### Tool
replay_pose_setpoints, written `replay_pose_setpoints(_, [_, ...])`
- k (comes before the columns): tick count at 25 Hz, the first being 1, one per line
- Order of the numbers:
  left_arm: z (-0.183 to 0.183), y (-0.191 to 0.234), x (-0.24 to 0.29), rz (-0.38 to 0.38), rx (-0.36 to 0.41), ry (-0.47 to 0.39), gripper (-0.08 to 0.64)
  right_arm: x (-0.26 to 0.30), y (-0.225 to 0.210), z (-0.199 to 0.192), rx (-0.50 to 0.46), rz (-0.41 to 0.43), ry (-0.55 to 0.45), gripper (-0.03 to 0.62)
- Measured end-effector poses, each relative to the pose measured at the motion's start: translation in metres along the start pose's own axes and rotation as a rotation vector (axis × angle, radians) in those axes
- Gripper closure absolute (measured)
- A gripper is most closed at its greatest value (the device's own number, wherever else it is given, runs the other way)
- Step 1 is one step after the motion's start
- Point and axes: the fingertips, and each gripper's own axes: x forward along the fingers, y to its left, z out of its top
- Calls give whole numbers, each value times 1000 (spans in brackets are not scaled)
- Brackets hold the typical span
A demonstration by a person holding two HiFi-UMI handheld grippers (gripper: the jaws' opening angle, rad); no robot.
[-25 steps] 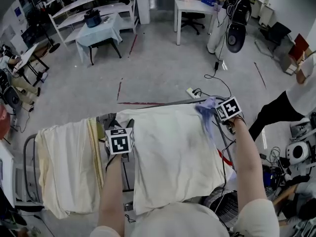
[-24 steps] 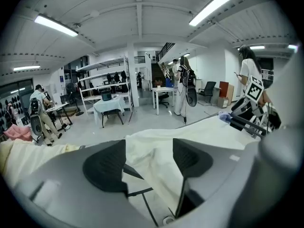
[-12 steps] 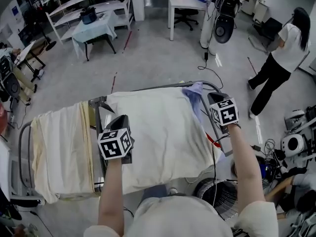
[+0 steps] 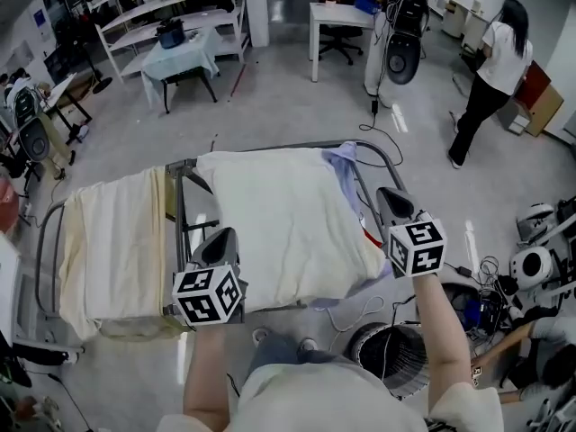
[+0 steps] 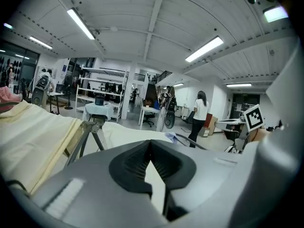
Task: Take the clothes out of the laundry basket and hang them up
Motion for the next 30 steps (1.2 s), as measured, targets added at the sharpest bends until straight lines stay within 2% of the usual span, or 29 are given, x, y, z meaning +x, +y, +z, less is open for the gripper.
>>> replay_pose_setpoints(6, [-8,-12,-49,-74,-72,-88,549,-48,38,-17,-7,-33,-66,591])
replay_pose_setpoints(11, [-45,-14,-87,-93,-44,-59,549,-84,90,-55,107,-36,-59,591])
replay_pose_setpoints(15, [-76,-11,-136,-135,-20,-43,549,-118,149,-75,153,-35,-44,591])
replay_pose_setpoints(19, [-106,0,-195,-120,-23,-42,549,-163,215,-84,128,-18,-49,591])
replay_pose_setpoints(22, [-123,10,-242,-104,-23,-51,549,-203,258,-88,145,-11,-70,591])
replay_pose_setpoints(26, [-146,16,-299,-80,-10,-54,549,-254,304,-95,139,-5,-79,591])
replay_pose_setpoints(30, [-170,14,-350,-91,-8,-61,549,-297,347,-102,137,14,-93,591])
